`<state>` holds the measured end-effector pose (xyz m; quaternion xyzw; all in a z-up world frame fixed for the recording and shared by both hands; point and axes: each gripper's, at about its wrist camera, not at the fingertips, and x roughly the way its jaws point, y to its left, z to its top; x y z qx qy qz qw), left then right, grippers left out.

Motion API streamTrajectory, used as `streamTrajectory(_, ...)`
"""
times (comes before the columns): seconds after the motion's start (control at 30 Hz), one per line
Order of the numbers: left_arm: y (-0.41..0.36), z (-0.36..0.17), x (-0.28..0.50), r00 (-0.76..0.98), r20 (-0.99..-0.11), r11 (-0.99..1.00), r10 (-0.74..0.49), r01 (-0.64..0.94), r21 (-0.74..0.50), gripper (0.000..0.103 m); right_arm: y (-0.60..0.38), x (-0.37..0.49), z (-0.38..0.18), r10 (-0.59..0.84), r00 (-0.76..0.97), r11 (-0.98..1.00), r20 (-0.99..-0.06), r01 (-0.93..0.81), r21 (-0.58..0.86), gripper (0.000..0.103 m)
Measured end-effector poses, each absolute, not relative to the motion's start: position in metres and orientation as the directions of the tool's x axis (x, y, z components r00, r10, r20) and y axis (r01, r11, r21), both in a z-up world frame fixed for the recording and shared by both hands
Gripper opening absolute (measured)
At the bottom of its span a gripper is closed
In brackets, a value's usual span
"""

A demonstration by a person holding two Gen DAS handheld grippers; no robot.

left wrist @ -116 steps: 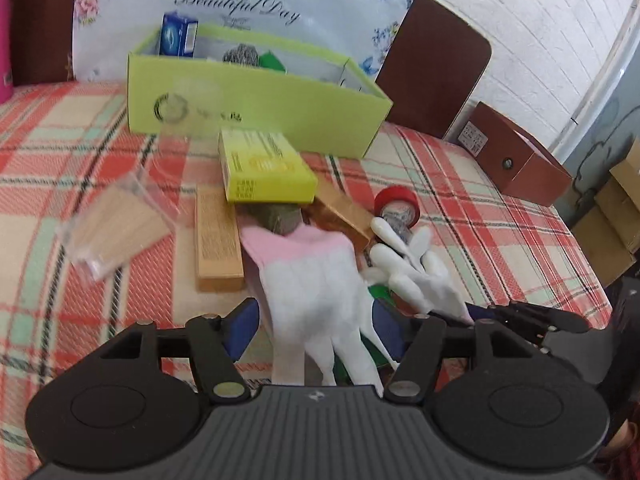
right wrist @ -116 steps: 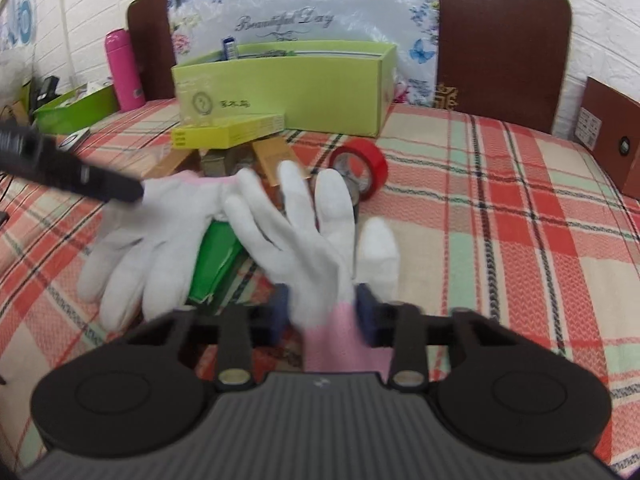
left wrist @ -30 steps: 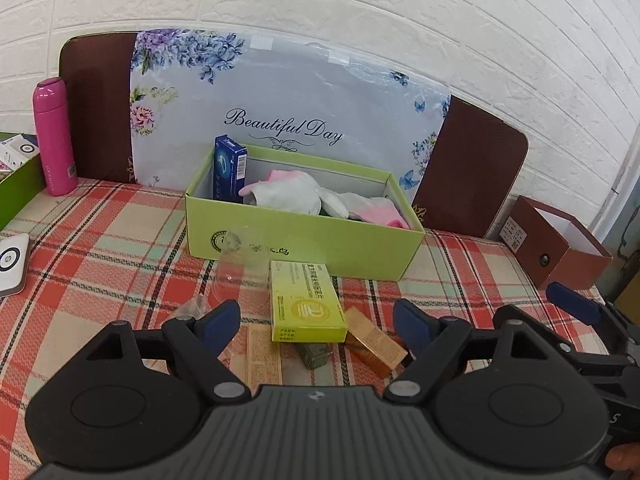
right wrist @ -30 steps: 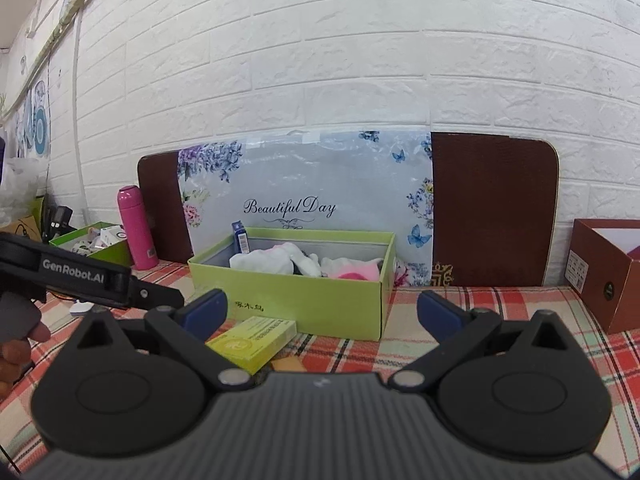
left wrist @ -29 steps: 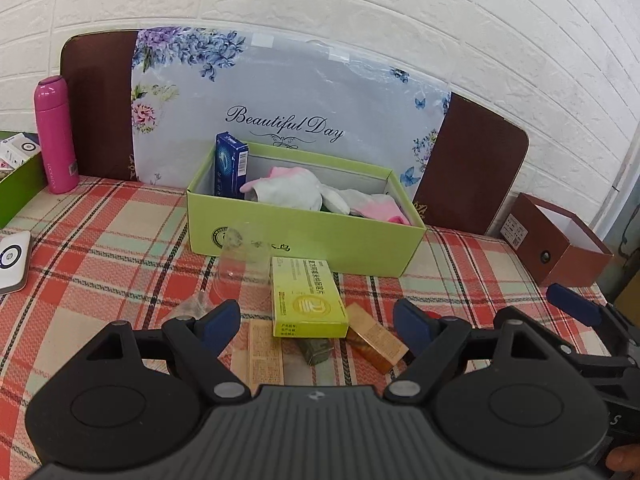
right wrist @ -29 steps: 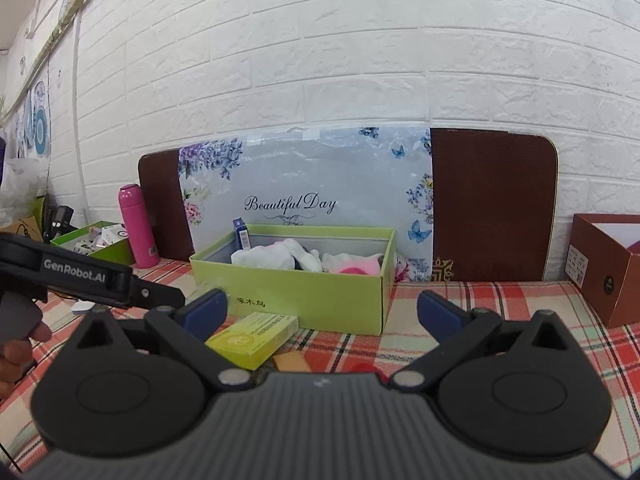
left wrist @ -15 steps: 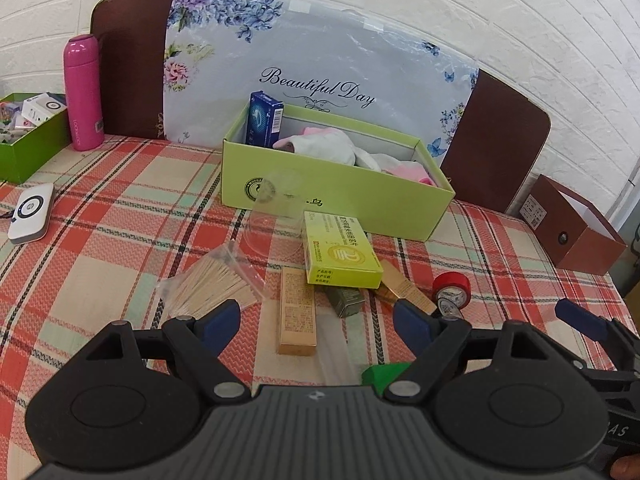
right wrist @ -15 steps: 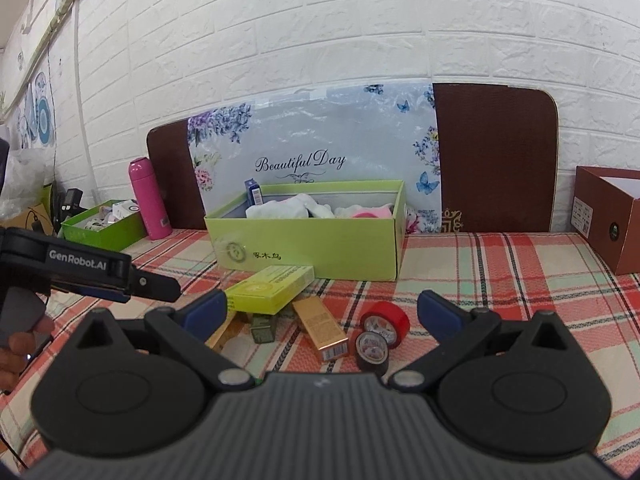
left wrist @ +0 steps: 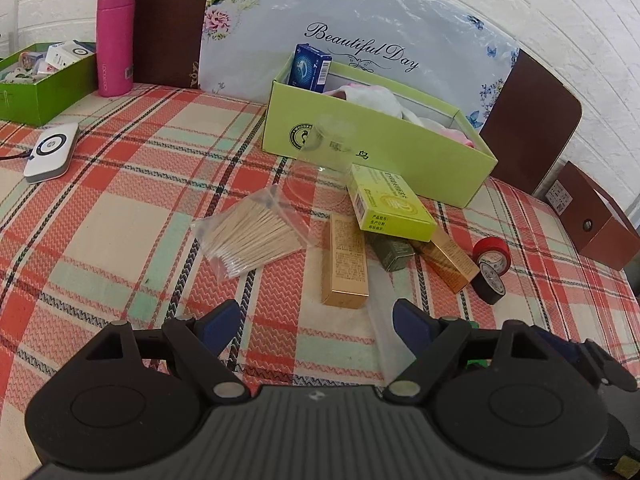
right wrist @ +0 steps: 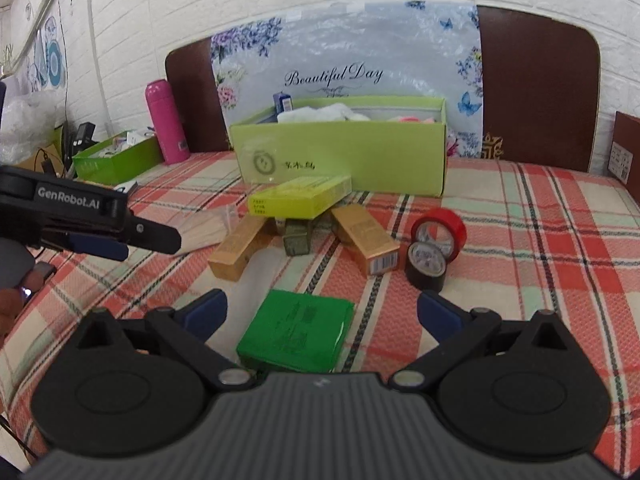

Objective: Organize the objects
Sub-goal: 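Grasp the tan paper box with the left gripper while the right grasps the green box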

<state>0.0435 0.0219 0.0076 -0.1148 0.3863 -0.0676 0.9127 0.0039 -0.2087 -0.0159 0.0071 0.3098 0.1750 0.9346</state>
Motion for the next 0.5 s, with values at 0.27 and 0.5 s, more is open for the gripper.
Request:
streamTrajectory(0.27, 0.016, -0.013, 0.059, 0.698, -0.677, 0.962, -0.236, 0.069, -0.264, 0.086, -0.200, 0.011, -0.041, 0.295, 0.720, 0.951, -0.628, -0.283, 0.122, 0.100)
streamTrajectory(0.5, 0.006, -0.017, 0.089, 0.709, -0.653, 0.951, -0.267, 0.084, -0.297, 0.084, -0.215, 0.010, -0.039, 0.270, 0.743, 0.962, -0.612, -0.238, 0.136, 0.069)
